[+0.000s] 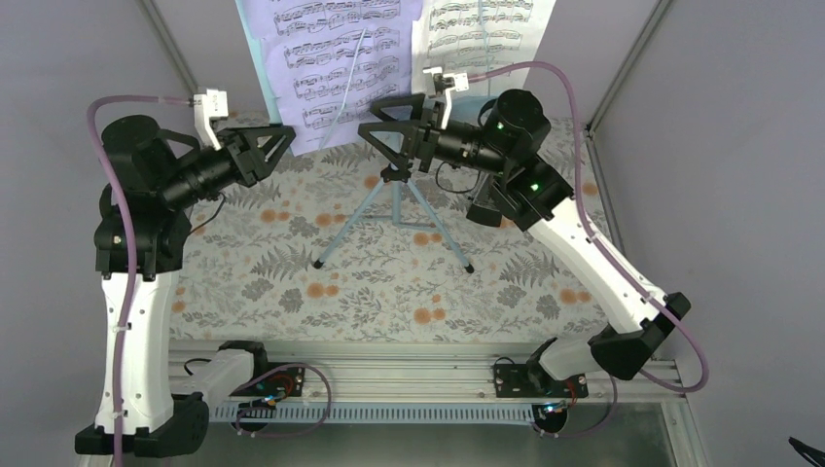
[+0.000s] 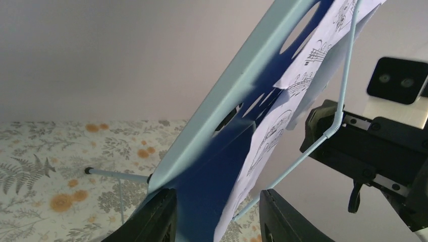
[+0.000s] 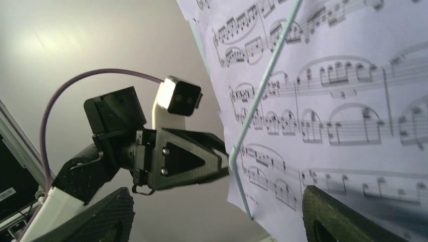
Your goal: Pack up the instrument practice props
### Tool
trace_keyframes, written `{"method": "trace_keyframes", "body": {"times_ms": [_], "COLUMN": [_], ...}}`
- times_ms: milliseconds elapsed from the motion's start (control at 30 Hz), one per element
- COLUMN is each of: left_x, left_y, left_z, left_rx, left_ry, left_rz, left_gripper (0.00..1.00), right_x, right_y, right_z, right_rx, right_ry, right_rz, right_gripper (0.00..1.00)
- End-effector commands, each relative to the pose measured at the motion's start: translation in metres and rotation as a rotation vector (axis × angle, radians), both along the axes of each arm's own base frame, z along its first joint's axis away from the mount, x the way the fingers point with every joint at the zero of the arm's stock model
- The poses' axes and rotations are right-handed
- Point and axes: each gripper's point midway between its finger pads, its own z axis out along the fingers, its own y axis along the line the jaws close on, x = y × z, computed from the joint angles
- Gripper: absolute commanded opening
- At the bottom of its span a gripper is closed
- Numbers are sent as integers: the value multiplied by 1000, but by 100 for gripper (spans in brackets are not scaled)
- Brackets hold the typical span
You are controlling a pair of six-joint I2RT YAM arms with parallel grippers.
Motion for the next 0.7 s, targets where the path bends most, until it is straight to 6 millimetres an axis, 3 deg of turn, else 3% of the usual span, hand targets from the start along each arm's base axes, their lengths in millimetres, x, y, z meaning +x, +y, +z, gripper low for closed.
{"method": "trace_keyframes", "body": {"times_ms": [0, 267, 667], "left_x": [0, 6, 14], "left_y": [-5, -10, -27], "left_z": [4, 4, 8], "left_rx": [-16, -44, -46], "left_ry": [-11, -18, -31], "left_rz": [-42, -77, -135], "left_gripper": [42, 33, 30], "right_x": [1, 14, 26], "right_y": [8, 22, 39], "right_z": [27, 46, 59], "right_rx": [57, 85, 117], "right_ry": [-31, -55, -56], "right_rz": [4, -16, -11], "right_gripper": [78, 75, 71]}}
